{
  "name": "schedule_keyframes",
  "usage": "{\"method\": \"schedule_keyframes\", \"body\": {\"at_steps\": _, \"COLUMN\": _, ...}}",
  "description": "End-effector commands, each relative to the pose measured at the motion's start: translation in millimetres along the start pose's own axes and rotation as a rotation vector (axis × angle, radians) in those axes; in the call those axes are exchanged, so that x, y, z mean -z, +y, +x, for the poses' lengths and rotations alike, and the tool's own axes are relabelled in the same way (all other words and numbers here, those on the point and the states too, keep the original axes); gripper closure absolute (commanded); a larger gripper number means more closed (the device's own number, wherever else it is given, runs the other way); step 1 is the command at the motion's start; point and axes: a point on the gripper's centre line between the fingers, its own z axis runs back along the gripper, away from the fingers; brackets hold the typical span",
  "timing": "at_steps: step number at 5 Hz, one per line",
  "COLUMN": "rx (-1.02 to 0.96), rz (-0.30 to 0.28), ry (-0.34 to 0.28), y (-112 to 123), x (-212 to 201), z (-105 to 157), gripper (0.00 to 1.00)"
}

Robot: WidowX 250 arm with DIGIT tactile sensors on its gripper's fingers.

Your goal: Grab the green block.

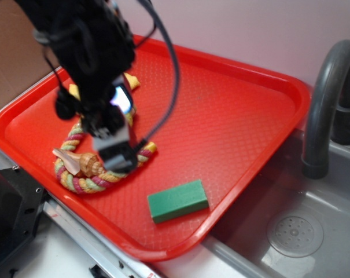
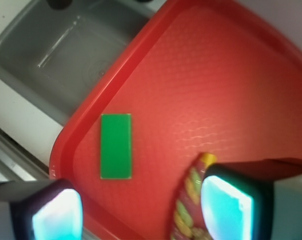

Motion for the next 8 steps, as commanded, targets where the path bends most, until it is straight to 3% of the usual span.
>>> {"method": "schedule_keyframes", "body": {"at_steps": 1, "rx": 0.024, "rz": 0.027, "ry": 0.123, "y": -11.0, "x": 54.4, "z": 5.0, "gripper": 0.00}}
{"method": "schedule_keyframes", "body": {"at_steps": 4, "rx": 0.093, "rz": 0.051, "ry": 0.263, "y": -22.6, "x": 99.7, "z": 0.0, "gripper": 0.00}}
{"method": "schedule_keyframes", "body": {"at_steps": 5, "rx": 0.063, "rz": 0.061, "ry": 0.270, "y": -23.4, "x": 100.6, "z": 0.5, "gripper": 1.00}}
{"method": "schedule_keyframes", "body": {"at_steps": 7, "rx": 0.047, "rz": 0.064, "ry": 0.265, "y": -19.2, "x": 97.7, "z": 1.6, "gripper": 1.00}}
{"method": "schedule_keyframes", "body": {"at_steps": 8, "rx": -0.098, "rz": 0.077, "ry": 0.179, "y": 7.5, "x": 58.6, "z": 6.0, "gripper": 1.00}}
